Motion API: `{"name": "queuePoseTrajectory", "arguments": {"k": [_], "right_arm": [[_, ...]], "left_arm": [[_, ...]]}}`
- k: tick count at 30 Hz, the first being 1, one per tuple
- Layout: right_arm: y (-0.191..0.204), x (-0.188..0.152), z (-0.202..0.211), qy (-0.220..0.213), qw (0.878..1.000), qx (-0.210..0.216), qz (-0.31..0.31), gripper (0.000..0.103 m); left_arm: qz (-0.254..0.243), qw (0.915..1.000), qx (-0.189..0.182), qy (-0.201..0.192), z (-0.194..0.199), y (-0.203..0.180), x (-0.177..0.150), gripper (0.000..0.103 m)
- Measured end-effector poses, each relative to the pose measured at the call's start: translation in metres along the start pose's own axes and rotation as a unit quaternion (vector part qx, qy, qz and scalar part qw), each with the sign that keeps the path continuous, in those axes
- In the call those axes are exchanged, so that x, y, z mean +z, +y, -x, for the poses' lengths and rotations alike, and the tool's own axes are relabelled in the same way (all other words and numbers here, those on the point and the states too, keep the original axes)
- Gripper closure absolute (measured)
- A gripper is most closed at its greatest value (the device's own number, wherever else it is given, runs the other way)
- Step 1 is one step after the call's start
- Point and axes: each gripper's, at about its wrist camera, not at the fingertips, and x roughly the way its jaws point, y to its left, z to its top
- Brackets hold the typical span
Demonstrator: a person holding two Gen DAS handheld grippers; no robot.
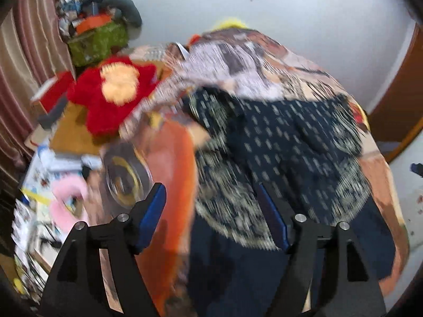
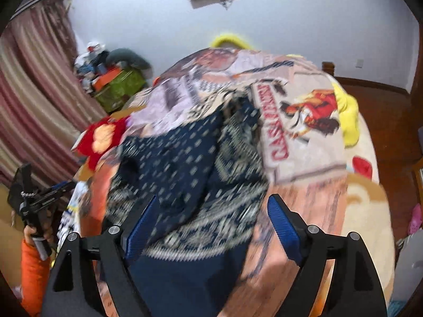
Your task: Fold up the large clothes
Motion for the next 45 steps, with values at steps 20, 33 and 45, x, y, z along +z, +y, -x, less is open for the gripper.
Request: {"name": "queuePoseTrajectory", "arguments": {"k": [20, 33, 45], "right_arm": [[0.014, -0.157, -0.014, 0.105, 0.993, 0.043, -0.02, 0.018], [0.044, -0.16, -0.036, 0.098, 0.993, 0.062, 0.023, 0.053], [0.047, -0.135, -0.027, 0.048, 0.994, 0.093, 0.017, 0.087]], "left_arm": [[0.151, 0.9716, -0.06, 0.172, -0.071, 0.039, -0.184, 0.032], [0.105, 0.9834, -0.002, 0.148, -0.082, 0.01, -0.167, 0.092], [0.056, 0.9919, -0.114, -0.005, 0.021, -0.026, -0.079, 0.095]]}}
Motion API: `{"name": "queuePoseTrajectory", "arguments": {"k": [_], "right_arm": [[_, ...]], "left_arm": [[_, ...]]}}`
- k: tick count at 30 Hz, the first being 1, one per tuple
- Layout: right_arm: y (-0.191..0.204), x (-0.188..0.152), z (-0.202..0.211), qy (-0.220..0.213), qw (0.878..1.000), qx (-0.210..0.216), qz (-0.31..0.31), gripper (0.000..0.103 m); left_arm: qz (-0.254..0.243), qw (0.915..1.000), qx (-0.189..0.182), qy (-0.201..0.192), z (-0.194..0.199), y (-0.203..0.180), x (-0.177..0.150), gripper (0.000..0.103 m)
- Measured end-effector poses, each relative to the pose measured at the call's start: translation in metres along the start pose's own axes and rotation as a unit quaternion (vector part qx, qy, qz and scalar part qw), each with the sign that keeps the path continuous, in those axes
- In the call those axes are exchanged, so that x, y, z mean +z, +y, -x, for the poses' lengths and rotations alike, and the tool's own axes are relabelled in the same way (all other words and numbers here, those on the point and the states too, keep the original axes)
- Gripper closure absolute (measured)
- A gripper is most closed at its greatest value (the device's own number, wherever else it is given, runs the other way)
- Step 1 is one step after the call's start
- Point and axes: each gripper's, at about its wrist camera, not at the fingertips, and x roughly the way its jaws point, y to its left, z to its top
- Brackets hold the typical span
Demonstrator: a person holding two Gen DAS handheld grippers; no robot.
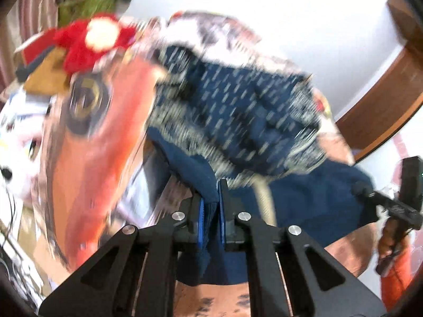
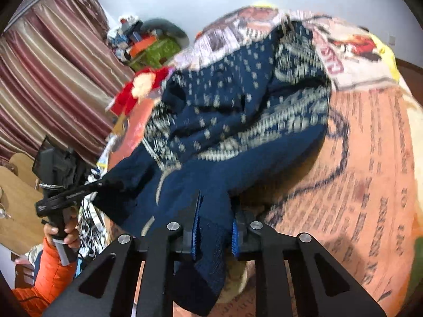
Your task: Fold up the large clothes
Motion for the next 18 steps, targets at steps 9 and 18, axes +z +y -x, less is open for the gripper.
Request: {"name": "queuePoseTrajectory", "arguments": {"k": [9, 18], "right_arm": [[-0.019, 0.069, 0.016, -0.068, 0.997, -0.007, -0.018, 0.089], [-0.07, 0.17, -0.037, -0.087, 0.993, -0.054, -0.062, 0.089]], "left_arm": [[0.033, 0.9971, -0.031, -0.061, -0.006, 0.004, 0.106, 0.095], [0.091, 0.9907, 0.082, -0.06, -0.106, 0.048, 0.206, 0.095]]}}
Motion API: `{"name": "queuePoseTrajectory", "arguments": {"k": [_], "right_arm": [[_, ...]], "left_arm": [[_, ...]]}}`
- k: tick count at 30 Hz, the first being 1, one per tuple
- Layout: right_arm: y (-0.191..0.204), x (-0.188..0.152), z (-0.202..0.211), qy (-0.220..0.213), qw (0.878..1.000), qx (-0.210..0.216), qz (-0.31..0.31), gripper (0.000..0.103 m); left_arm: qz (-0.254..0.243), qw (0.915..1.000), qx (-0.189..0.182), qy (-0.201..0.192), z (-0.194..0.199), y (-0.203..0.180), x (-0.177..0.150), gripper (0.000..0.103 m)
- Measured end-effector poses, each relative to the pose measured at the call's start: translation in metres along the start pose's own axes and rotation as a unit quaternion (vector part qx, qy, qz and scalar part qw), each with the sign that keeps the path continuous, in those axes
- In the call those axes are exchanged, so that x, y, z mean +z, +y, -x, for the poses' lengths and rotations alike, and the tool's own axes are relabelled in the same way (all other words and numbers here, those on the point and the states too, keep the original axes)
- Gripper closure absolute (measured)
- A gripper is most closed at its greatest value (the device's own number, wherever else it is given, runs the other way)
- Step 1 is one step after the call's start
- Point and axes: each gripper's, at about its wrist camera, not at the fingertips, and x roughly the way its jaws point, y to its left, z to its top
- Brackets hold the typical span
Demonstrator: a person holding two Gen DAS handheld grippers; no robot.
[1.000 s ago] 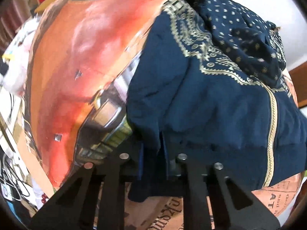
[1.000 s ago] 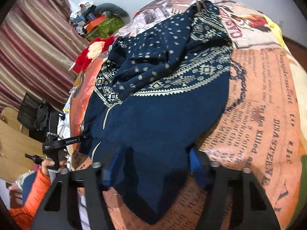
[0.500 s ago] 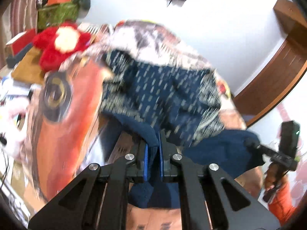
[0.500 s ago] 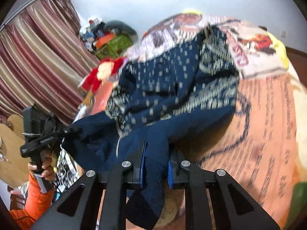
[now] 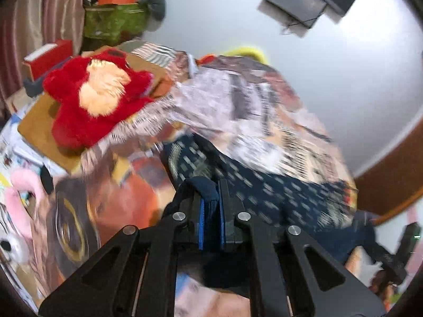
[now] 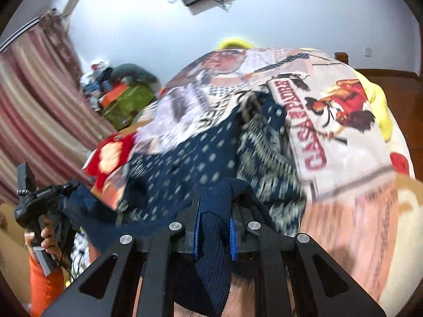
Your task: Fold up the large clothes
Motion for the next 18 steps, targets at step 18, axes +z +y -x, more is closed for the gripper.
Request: {"name": "queuePoseTrajectory", "arguments": {"k": [18], "right_arm": [[-0.069, 0.082, -0.116, 0.064, 0.998, 0.004, -0.018, 0.088]], "left_arm": [[-0.049, 0.9916, 0.099, 0.069, -0.129, 0.019, 0.009, 0.091]]}}
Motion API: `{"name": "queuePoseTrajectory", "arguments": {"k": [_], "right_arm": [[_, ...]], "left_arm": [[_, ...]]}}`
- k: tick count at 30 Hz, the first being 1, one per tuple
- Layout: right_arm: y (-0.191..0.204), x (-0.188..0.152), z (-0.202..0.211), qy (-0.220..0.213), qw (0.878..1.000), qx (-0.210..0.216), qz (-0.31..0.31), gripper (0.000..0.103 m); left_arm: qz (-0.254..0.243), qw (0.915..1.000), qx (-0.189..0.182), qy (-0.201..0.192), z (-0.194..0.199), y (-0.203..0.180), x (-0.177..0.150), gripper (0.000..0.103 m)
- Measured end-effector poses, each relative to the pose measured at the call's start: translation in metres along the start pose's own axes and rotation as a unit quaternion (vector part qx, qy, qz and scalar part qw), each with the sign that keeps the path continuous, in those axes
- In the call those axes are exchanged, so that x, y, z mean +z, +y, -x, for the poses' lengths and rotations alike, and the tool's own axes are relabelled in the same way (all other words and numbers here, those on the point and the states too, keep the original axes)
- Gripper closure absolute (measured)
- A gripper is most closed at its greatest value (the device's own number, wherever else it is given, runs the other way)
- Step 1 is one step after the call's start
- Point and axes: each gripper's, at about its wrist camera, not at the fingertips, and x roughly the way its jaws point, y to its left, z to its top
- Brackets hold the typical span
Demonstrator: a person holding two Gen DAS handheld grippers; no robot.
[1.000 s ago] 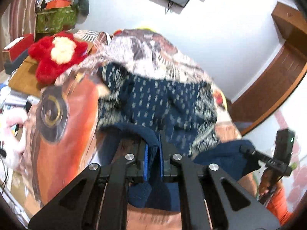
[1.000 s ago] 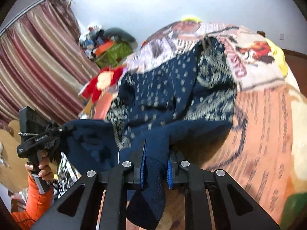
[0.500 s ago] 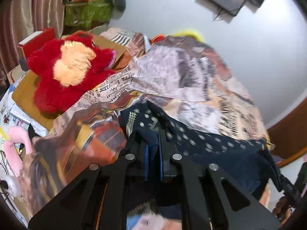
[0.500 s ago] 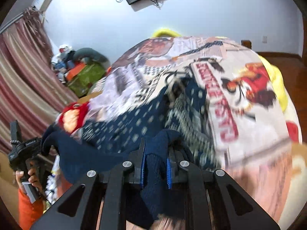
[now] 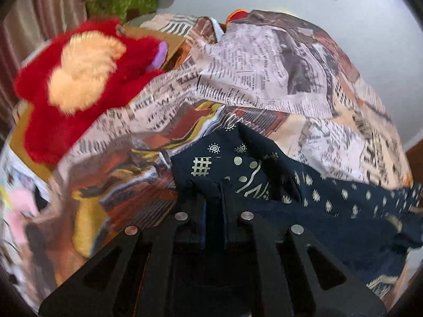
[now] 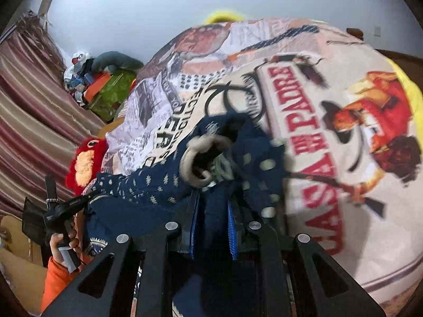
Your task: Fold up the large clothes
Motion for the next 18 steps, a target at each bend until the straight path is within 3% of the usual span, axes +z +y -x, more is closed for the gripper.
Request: {"name": "queuePoseTrajectory", "arguments": {"k": [4, 7, 9, 10, 11, 13, 18], "right_arm": [[-0.012, 0.003, 0.042, -0.053, 0.995, -0.079, 0.0, 0.088], [-0.01, -0.005, 0.063, -0.036, 0.996, -0.076, 0.02, 0.088], [0.002, -0.015, 0.074, -0.033, 0.995, -0.075, 0.048, 0.087], [0.01, -0.02, 0.077, -0.032, 0.995, -0.076, 0.062, 0.087], [0.02, -0.026, 0.08, -0.03, 0.994, -0.075, 0.079, 0.087], [0.036, -0.038, 0.081, -0.023, 0.992, -0.067, 0.104, 0.087], [0.085, -0.067, 0.063, 0.007, 0.987, -0.022, 0.157, 0.086]], "left_arm": [[-0.031, 0.9994, 0.012, 0.002, 0.027, -0.007, 0.004, 0.09], [-0.039, 0.9992, -0.006, -0.01, 0.057, -0.011, 0.006, 0.081], [-0.042, 0.9989, -0.003, -0.022, 0.077, -0.015, 0.005, 0.055], [-0.042, 0.9983, 0.011, -0.039, 0.087, -0.016, 0.005, 0.033], [-0.043, 0.9969, 0.021, -0.062, 0.098, -0.017, 0.003, 0.024], [-0.055, 0.9935, 0.026, -0.096, 0.119, -0.02, -0.002, 0.023], [-0.11, 0.9914, -0.011, -0.069, 0.124, -0.033, -0.021, 0.023]]}}
